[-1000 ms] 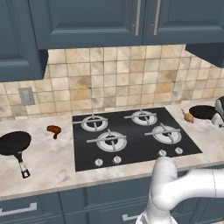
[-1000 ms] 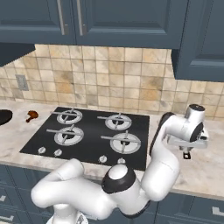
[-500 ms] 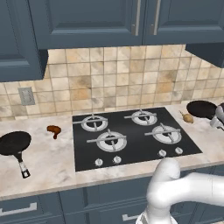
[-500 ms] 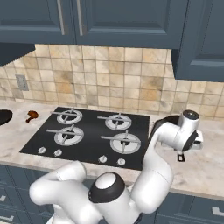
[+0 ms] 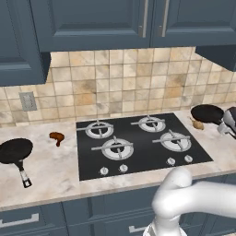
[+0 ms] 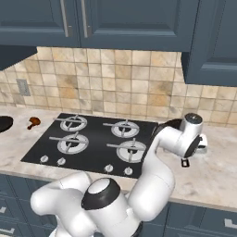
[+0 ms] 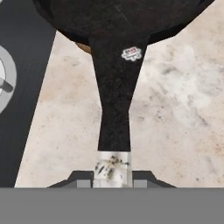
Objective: Place both pans onto different burners. Then place the onion and the chicken drumstick on different pans.
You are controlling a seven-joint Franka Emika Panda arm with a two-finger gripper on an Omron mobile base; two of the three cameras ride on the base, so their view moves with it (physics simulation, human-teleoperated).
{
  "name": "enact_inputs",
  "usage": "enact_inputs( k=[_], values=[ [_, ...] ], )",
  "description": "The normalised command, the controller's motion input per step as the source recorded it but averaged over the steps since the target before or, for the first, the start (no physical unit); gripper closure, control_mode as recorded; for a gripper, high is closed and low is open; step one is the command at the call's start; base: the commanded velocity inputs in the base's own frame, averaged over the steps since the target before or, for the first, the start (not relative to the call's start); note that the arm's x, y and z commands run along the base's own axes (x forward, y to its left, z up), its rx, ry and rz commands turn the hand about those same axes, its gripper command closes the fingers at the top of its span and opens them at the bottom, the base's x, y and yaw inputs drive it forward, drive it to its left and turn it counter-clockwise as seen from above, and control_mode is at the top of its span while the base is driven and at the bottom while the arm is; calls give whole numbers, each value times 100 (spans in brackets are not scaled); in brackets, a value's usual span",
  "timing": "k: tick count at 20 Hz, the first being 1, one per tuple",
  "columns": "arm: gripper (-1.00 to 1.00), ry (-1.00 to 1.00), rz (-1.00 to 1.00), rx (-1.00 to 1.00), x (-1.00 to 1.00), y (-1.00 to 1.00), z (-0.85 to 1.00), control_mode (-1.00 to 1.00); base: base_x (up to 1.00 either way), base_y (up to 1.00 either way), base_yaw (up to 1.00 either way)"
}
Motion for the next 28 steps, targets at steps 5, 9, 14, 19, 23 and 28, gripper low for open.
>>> enact_inputs(
  k=[5, 9, 14, 19, 23, 28],
  values=[
    [100, 0, 12, 0, -9, 22, 14, -100, 0, 0, 0],
    [100, -4, 15, 0, -21, 24, 1, -100, 0, 0, 0],
    [100, -14, 16, 2, -11, 17, 12, -100, 0, 0, 0],
    [100, -4, 14, 1, -4, 22, 17, -100, 0, 0, 0],
    [100, 7, 16, 0, 0, 41, 2, -100, 0, 0, 0],
    [100, 7, 17, 2, -9, 30, 0, -100, 0, 0, 0]
  ],
)
